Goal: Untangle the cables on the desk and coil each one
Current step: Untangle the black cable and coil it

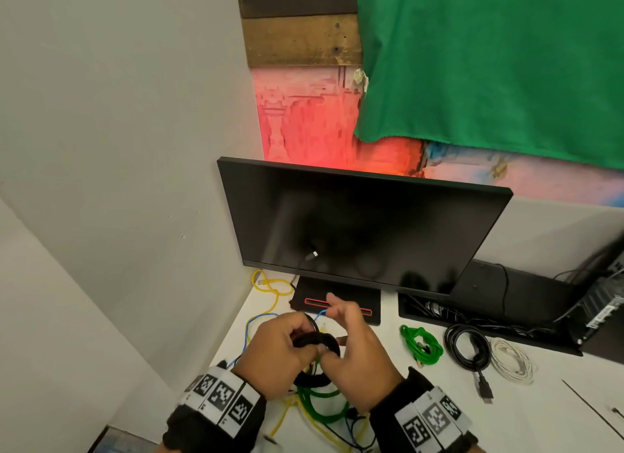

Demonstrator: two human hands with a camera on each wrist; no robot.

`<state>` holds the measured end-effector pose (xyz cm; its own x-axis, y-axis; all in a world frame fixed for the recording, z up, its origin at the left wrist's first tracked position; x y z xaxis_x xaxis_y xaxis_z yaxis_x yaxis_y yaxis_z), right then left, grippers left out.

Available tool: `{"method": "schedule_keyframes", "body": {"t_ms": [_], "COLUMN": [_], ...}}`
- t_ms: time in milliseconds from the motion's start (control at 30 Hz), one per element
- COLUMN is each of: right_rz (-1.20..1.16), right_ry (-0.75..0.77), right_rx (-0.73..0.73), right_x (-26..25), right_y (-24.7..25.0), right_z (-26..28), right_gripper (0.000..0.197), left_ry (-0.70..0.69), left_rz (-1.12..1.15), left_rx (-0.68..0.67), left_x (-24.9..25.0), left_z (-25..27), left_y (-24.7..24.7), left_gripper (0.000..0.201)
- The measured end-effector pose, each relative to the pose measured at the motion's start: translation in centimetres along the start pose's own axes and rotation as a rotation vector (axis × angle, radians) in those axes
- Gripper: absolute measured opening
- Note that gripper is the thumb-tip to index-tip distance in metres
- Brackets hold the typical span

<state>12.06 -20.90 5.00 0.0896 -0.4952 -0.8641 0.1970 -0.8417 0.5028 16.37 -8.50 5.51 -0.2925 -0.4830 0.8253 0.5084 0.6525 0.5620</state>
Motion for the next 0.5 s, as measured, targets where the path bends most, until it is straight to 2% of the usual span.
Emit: {"method": "schedule_keyframes", "body": {"t_ms": [67,133,200,267,400,500], "right_rz": [0.009,0.106,0.157,0.089,-0.147,-0.252], "right_ry": [0.05,0.078,0.065,0.015,-0.095,-0.107], "right_rx": [-0.079,-0.114,-0.136,-0.14,-0.142,-0.191], "right_x": [-0.4,-0.9,-0.9,-0.4,1.0,0.9], "right_y": [-0.7,-0.8,-0.8,-0.5,-0.5,-0.3], "right_z": [-0.1,-0.1,-0.3,-0.3,-0.2,-0.1], "right_gripper": [0.066,0.073,0.06,0.046,0.054,0.056], "left_ry": [-0.012,-0.008,-0.007,-0.002,0.046,0.153], "left_rz": [-0.067,-0.151,-0.215,-0.227,-0.134,0.032], "left_rx": [-0.103,-0.177,-0.199,-0.165,-0.045,-0.11], "left_x": [0.4,0.7,0.9,0.9,0.3,-1.0], "left_z": [-0.1,-0.2,-0.2,-0.1,0.4,0.5], "left_y": [-0.3,-0.5,-0.5,-0.4,-0.1,-1.5], "left_gripper": [0.019,0.006,0.006,0.012,0.024,0.032]}}
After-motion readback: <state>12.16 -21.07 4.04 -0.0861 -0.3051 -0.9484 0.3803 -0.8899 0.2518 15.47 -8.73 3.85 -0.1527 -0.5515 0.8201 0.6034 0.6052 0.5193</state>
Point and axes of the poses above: each hand's wrist, its own z-axis away from the middle knuckle, its own y-axis out of the back of the hand, x = y × z, the point moved 9 cm from there along -z, towards the middle knuckle, and after that the axes turned 15 degrees about -x, right-handed, at the moved point
